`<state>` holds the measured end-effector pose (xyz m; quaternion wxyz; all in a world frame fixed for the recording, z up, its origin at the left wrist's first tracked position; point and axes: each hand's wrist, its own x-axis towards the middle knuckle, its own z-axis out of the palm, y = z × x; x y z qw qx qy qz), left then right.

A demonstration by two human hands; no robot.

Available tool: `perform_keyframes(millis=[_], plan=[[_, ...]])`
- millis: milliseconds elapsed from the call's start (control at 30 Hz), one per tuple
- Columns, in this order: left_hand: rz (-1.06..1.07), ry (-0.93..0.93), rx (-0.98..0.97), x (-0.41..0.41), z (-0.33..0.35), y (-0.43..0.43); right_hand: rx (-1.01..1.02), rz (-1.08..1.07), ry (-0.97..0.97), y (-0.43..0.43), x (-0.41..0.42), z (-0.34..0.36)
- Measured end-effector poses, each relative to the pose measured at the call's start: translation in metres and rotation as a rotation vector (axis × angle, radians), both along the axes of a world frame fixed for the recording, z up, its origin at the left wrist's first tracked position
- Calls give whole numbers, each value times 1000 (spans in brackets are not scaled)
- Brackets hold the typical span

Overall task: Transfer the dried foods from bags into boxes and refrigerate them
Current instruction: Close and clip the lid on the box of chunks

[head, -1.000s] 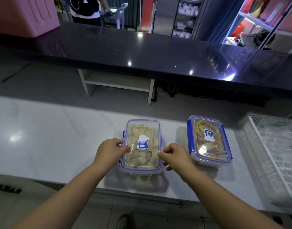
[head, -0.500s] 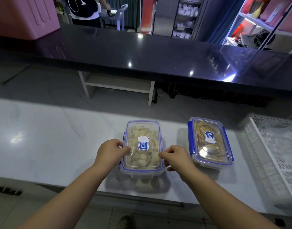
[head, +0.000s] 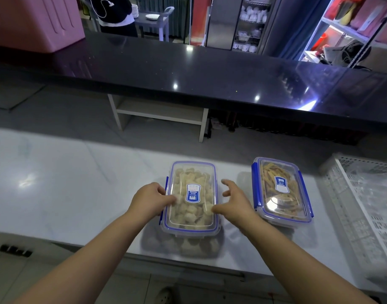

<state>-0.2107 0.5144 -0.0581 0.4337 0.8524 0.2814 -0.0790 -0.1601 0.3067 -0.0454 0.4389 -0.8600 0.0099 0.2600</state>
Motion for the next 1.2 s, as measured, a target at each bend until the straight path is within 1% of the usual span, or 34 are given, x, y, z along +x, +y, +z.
perform_keyframes(millis=[67, 167, 267, 400, 567, 633, 733, 767, 833, 900, 967, 1100, 1200], plan=[[-70, -17, 67, 5, 4, 0, -85, 118, -73, 2, 7, 3], [-233, -77, 121, 14, 7, 3, -176, 249, -35, 5, 20, 5], [-328, -17, 157, 20, 7, 6, -237, 300, -2, 2, 27, 3], [-337, 67, 166, 24, 11, 6, -249, 315, 12, 3, 28, 3], [-314, 82, 172, 20, 16, 3, -281, 347, -7, 5, 24, 1], [-290, 74, 125, 17, 14, 3, -272, 345, -2, 4, 23, 0], [-241, 35, -14, 14, 14, -1, -276, 300, -52, 3, 23, -2], [-210, 17, -75, 13, 14, -3, -240, 264, -51, 4, 22, -3], [-108, 17, -213, 10, 12, -6, -86, 166, 5, 5, 19, -4], [15, 65, -362, 7, 9, -6, 58, 49, 53, 7, 15, -5], [97, 109, -456, 6, 5, -4, 141, -55, 89, 10, 13, -6], [148, 122, -453, 4, 3, 1, 211, -227, 303, 10, 12, -8], [125, 37, -408, 1, 1, 2, 203, -247, 347, 7, 13, -11]])
